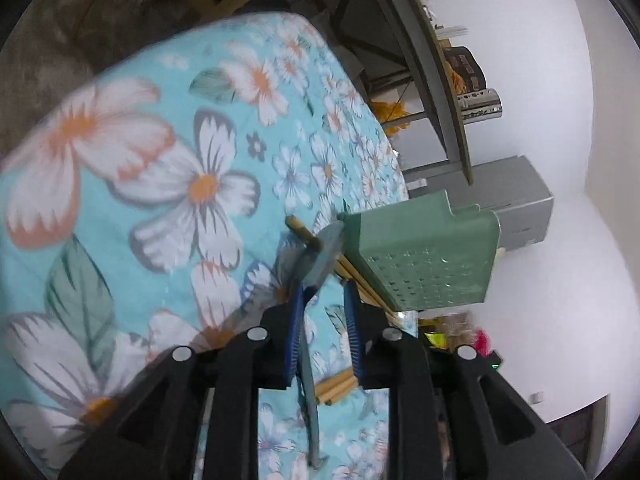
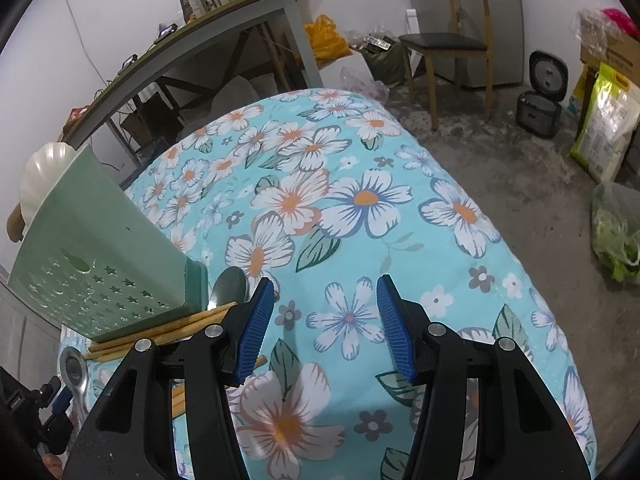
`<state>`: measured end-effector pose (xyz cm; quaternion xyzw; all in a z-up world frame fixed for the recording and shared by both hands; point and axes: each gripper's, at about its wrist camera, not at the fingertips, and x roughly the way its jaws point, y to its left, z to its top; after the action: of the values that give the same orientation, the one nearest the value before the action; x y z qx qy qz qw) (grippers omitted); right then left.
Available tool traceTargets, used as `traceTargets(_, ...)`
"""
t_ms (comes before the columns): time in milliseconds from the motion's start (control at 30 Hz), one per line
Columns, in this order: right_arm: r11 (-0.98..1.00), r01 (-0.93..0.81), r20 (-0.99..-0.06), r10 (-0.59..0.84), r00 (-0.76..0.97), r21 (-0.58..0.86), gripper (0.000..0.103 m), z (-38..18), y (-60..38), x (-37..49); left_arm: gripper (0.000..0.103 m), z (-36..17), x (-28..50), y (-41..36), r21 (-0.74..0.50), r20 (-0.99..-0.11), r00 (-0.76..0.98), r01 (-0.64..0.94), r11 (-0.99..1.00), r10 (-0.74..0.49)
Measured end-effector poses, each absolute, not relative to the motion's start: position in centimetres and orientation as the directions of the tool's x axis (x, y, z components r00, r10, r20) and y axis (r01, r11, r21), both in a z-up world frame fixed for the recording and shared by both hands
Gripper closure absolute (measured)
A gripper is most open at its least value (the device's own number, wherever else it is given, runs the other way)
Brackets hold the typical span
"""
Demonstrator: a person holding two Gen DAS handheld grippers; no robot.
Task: Organize utensils
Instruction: 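Close the left tool on the steel spoon and lift it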
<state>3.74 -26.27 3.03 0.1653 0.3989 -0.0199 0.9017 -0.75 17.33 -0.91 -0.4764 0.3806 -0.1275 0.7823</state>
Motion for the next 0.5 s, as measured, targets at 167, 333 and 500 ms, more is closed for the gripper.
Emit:
traceTargets(167, 0.945, 0.173, -0.733, 0.093, 0.674, 0.279, 0.051, 2.8, -26.3, 3.8, 0.077, 1.1, -0.5, 16.9, -0.678, -0.598, 0.697, -0.177, 0.713, -0.396)
traceTargets(333, 0.943, 0.17, -0.73, 0.099, 0.676, 0.285, 0.052, 2.9, -26.3, 3.8, 0.071, 1.6, -0.2, 16.1, -0.542, -0.662, 0.699, -0.2, 0.816, -0.269)
traceTargets(500, 0.942, 0.165, -0.732, 0.11, 0.672, 0.292, 0.051, 2.8, -26.3, 3.9, 0.066, 0.6, 0.7, 17.1, -0.611, -0.635, 0.701, -0.199, 0.767, -0.324)
